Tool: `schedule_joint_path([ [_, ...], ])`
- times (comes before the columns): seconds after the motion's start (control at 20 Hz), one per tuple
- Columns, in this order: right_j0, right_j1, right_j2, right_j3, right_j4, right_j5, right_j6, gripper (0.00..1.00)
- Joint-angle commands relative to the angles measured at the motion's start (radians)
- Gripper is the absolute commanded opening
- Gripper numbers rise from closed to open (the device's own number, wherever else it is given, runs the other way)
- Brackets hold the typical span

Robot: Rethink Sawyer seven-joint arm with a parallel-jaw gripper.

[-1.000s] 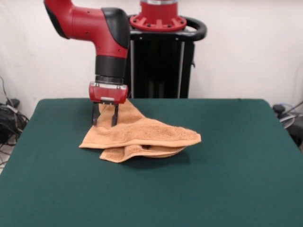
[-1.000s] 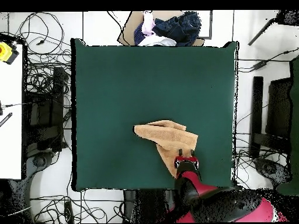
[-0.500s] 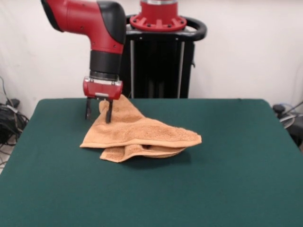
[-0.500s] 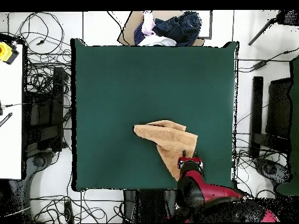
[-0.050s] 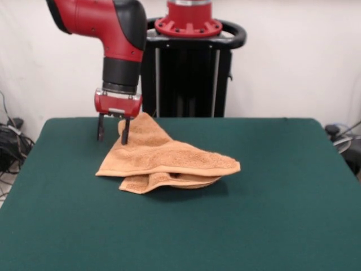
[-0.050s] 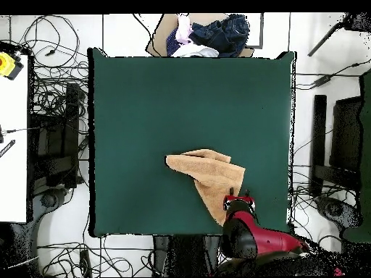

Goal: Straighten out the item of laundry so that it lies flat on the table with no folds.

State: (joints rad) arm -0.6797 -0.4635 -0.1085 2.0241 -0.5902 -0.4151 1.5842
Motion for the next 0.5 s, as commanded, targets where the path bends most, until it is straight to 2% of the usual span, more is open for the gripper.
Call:
schedule_joint_path([
  [0.05, 0.000, 0.068, 0.081, -0.104, -0.006, 0.062, 0.135, 1.00],
  [0.5, 0.006, 0.115, 0.095, -0.138, -0.003, 0.041, 0.139, 1.00],
])
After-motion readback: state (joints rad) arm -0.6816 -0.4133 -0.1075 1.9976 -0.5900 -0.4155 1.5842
